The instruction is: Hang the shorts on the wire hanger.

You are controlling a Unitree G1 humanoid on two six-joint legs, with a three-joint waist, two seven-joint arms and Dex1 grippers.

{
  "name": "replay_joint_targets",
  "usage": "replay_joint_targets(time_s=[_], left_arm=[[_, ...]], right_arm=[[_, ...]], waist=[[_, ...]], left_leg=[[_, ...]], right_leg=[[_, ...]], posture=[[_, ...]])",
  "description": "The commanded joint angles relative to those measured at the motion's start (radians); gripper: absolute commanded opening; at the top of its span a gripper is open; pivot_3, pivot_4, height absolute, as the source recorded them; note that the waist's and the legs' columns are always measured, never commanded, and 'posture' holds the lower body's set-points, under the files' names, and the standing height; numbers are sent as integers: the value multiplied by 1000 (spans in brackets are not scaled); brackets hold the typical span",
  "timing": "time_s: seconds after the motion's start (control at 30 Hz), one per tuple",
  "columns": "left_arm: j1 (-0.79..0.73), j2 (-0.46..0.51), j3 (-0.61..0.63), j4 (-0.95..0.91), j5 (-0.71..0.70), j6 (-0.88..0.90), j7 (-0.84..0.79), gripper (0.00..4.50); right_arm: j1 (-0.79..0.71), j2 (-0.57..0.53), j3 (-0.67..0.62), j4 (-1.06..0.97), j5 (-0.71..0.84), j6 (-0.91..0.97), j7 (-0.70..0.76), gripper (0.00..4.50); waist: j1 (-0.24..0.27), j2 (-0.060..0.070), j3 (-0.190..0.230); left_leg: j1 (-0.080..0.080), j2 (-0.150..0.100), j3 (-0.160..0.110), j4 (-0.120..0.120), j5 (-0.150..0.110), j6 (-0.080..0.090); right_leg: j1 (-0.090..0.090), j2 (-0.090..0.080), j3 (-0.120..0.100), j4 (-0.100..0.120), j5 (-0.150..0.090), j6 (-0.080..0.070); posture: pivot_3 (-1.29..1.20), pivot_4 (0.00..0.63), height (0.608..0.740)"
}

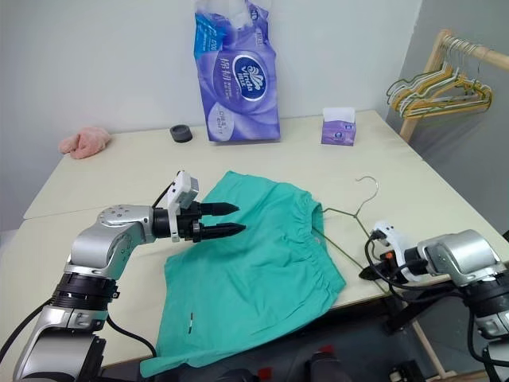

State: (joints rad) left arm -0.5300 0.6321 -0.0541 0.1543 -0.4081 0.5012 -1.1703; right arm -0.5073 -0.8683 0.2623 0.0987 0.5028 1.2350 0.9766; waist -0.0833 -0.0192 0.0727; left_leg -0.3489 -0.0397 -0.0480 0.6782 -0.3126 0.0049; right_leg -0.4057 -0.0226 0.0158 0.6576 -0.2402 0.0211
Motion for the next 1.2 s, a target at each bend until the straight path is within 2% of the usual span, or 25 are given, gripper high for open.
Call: replay_joint_targets(time_s=[0.03,0.23,0.37,0.43,0.53,0.63,0.87,1.0,1.2], left_arm=[[-5,-3,18,-30,-2,-28,6,3341],[-29,-25,42,0,-9,-43,44,3341],[-52,-35,65,38,-6,-49,82,3341],[-72,-37,83,75,4,-70,109,3699],[-116,-30,106,119,-5,-90,105,4473],[-205,-24,125,202,11,-143,107,4473],[-316,22,64,253,39,-206,-79,4473],[-344,65,-46,257,123,-329,-259,4473],[-375,41,-120,343,212,-511,-336,4473]], right_arm=[[-93,80,-42,35,-4,2,-43,0],[-151,172,-99,-24,16,45,-103,0],[-139,173,-97,-141,-5,3,-135,0],[-137,196,-138,-201,16,31,-169,0],[-108,156,-107,-300,-14,-24,-173,0],[-70,115,-62,-386,-43,-72,-175,0],[-33,23,71,-480,-149,-224,-142,0],[-36,-25,134,-519,-226,-318,-113,0],[-45,-35,157,-551,-276,-374,-84,0]], waist=[[-1,0,0],[5,1,0],[10,1,-1],[11,1,-2],[11,1,-2],[13,1,-3],[5,1,-3],[-4,1,-3],[-5,1,-3]], left_leg=[[0,0,0,0,0,0],[-2,0,-1,0,0,-1],[-8,-1,-2,1,0,-1],[-14,-2,-2,3,0,-1],[-16,-2,-2,3,0,-2],[-16,-2,-1,3,0,-2],[-16,-2,-1,3,0,-2],[-15,-2,-1,3,0,-2],[-15,-2,0,3,0,-2]], right_leg=[[0,0,0,0,0,0],[-2,-1,0,2,0,0],[-7,-1,-1,2,1,0],[-15,-2,-1,5,1,0],[-16,-2,-1,6,2,-1],[-16,-2,-1,6,3,-1],[-16,-2,-1,5,3,0],[-16,-2,-1,5,3,0],[-16,-2,-1,5,3,0]], posture=[[-117,37,740],[-115,28,740],[-115,22,740],[-117,20,740],[-123,19,740],[-130,19,740],[-142,23,740],[-142,23,740],[-162,24,740]])
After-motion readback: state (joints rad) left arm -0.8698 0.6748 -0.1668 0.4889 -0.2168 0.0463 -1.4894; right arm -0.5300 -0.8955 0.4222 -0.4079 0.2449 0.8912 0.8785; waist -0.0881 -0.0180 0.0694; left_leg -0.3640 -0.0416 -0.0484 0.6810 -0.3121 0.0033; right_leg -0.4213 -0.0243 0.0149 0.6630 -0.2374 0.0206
